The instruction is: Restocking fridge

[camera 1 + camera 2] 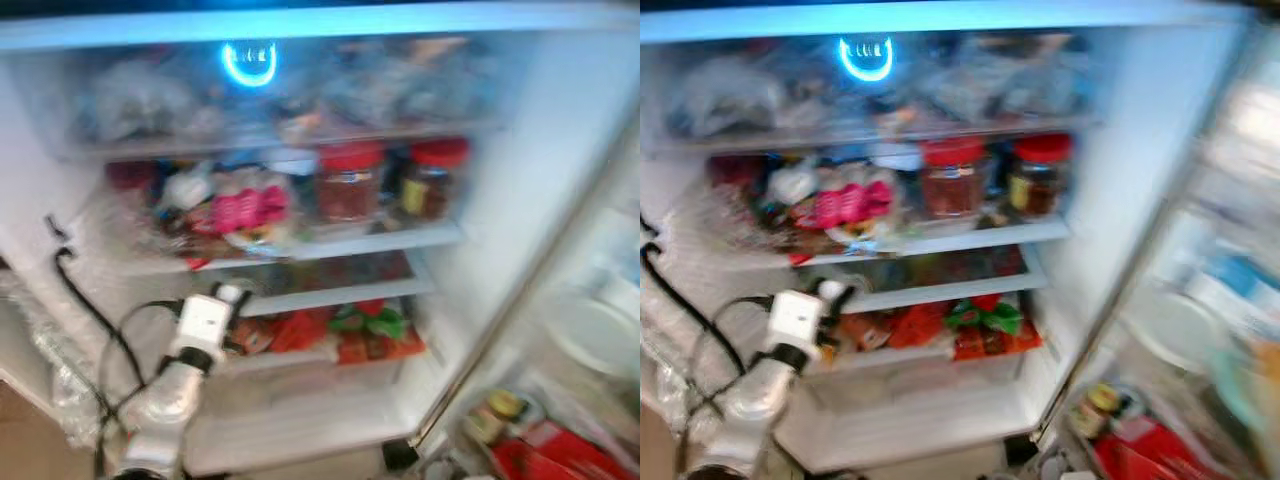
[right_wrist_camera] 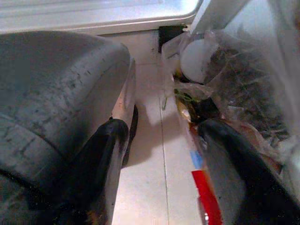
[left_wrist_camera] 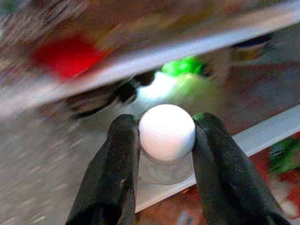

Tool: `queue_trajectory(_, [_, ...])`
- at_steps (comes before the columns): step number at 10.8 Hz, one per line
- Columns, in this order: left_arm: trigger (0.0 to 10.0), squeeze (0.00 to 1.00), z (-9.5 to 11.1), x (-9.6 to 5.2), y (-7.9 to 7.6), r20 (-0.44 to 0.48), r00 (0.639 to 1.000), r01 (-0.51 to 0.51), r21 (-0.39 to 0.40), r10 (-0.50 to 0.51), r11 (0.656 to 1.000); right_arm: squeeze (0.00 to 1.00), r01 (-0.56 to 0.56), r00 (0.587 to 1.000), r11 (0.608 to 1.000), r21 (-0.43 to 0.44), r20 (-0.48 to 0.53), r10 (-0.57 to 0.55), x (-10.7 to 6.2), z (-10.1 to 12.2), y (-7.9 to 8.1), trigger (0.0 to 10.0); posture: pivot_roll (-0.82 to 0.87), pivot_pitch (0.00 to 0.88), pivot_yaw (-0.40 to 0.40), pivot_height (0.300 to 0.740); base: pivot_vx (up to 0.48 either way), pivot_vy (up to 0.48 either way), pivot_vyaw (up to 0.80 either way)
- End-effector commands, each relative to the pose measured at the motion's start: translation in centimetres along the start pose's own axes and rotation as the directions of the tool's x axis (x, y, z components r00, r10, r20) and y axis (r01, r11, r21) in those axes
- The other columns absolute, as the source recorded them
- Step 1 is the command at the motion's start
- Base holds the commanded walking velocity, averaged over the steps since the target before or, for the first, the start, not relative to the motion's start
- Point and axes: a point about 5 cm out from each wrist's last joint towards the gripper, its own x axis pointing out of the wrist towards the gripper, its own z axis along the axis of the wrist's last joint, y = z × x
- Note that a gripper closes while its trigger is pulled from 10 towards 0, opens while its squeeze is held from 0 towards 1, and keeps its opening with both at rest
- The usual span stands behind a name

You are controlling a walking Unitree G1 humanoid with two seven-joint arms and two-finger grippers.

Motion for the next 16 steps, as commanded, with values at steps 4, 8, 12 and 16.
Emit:
queue_trajectory(4, [10.0, 0.00, 0.24, 0.11, -0.24, 0.033, 0.999, 0.016, 0.009, -0.016, 1.000, 0.00, -0.037, 0.999, 0.999, 0.007, 0.000, 0.037, 0.19, -0.02, 0.93, 10.0, -0.17, 0.000, -0.007, 0.658, 0.000, 0.000, 0.00])
queue_trajectory(8, [10.0, 0.00, 0.17, 0.40, -0.15, 0.040, 0.999, 0.014, 0.007, -0.014, 1.000, 0.00, -0.040, 0.999, 0.999, 0.015, 0.005, 0.040, 0.20, 0.05, 0.94, 10.0, -0.17, 0.000, -0.009, 0.658, 0.000, 0.000, 0.00])
queue_trajectory(12, [10.0, 0.00, 0.22, 0.55, -0.13, 0.046, 0.999, 0.013, 0.007, -0.013, 1.000, 0.00, -0.026, 1.000, 1.000, 0.003, -0.007, 0.026, 0.23, 0.05, 0.87, 10.0, -0.17, 0.000, -0.008, 0.658, 0.000, 0.000, 0.00])
queue_trajectory(16, [10.0, 0.00, 0.33, 0.71, -0.16, 0.054, 0.998, 0.013, 0.011, -0.013, 1.000, 0.00, -0.028, 1.000, 1.000, 0.003, -0.006, 0.028, 0.24, 0.08, 0.88, 10.0, -0.16, 0.000, -0.009, 0.658, 0.000, 0.000, 0.00])
